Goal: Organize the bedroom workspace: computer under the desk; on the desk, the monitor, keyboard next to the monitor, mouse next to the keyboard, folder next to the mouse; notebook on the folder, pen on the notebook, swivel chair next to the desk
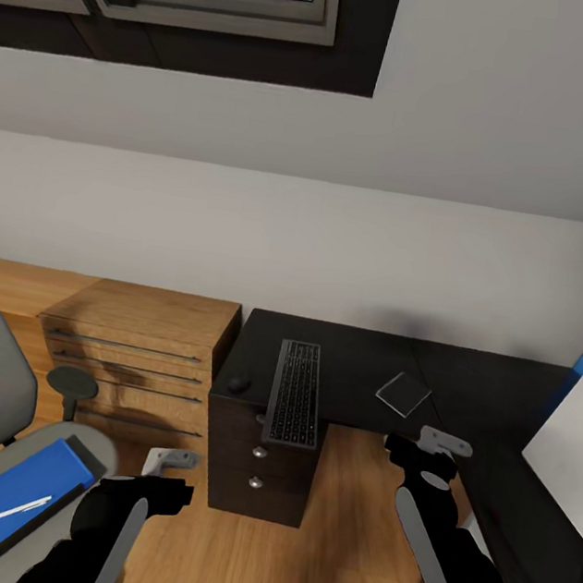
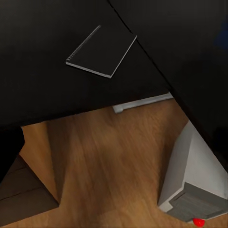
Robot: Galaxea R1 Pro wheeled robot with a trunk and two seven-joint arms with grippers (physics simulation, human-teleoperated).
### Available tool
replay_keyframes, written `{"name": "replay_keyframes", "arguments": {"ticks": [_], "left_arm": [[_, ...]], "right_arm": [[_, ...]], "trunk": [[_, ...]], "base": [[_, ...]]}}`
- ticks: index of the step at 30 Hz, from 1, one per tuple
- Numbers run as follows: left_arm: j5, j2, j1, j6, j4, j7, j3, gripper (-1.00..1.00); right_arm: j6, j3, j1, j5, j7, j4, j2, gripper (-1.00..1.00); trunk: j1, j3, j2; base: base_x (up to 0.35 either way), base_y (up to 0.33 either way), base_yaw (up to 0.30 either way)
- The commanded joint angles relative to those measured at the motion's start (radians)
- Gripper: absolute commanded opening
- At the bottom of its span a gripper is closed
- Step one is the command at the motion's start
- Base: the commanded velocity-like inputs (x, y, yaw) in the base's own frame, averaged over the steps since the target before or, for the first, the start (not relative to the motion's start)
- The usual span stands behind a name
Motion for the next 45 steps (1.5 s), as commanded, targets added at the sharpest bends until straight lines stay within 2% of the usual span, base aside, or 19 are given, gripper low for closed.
{"name": "replay_keyframes", "arguments": {"ticks": [1,11,12,13,14,19,20,21,24,45], "left_arm": [[0.006,0.0,-0.001,0.004,-0.001,0.007,0.001,1.0],[0.005,0.001,-0.001,-0.002,-0.006,0.009,0.009,1.0],[0.005,0.001,-0.001,-0.002,-0.008,0.009,0.01,1.0],[0.005,0.002,-0.001,-0.002,-0.012,0.009,0.011,1.0],[0.005,0.002,-0.001,-0.003,-0.013,0.009,0.011,1.0],[0.004,0.002,-0.001,-0.004,-0.017,0.01,0.013,1.0],[0.004,0.002,-0.001,-0.005,-0.018,0.01,0.02,1.0],[0.006,0.002,-0.001,-0.006,-0.02,0.009,0.079,1.0],[0.006,0.001,-0.001,-0.006,-0.021,0.008,0.09,1.0],[0.006,0.002,-0.001,-0.006,-0.021,0.008,0.093,1.0]], "right_arm": [[0.003,0.004,-0.001,-0.007,-0.008,-0.002,-0.001,1.0],[0.0,0.01,-0.001,-0.009,-0.01,-0.027,0.008,1.0],[-0.001,0.01,-0.001,-0.008,-0.011,-0.032,0.012,1.0],[-0.002,0.009,-0.001,-0.007,-0.013,-0.047,0.031,1.0],[-0.002,0.008,-0.001,-0.007,-0.013,-0.051,0.038,1.0],[-0.002,0.006,-0.001,-0.003,-0.015,-0.063,0.06,1.0],[-0.002,0.005,-0.001,-0.003,-0.015,-0.065,0.065,1.0],[-0.003,0.004,0.0,-0.002,-0.014,-0.068,0.071,1.0],[-0.003,0.003,0.0,-0.001,-0.014,-0.068,0.072,1.0],[-0.008,0.003,0.0,0.0,-0.015,-0.069,0.069,1.0]], "trunk": [[-0.004,0.002,0.006],[-0.042,0.033,0.076],[-0.046,0.036,0.083],[-0.05,0.04,0.09],[-0.054,0.043,0.097],[-0.073,0.058,0.132],[-0.077,0.061,0.139],[-0.08,0.065,0.146],[-0.092,0.074,0.167],[-0.172,0.14,0.314]], "base": [[0.0,0.0,0.0],[0.0,0.0,0.0],[0.0,0.0,0.0],[0.0,0.0,0.0],[0.0,0.0,0.0],[0.0,0.0,0.0],[0.0,0.0,0.0],[0.0,0.0,0.0],[0.0,0.0,0.0],[0.0,0.0,-0.003]]}}
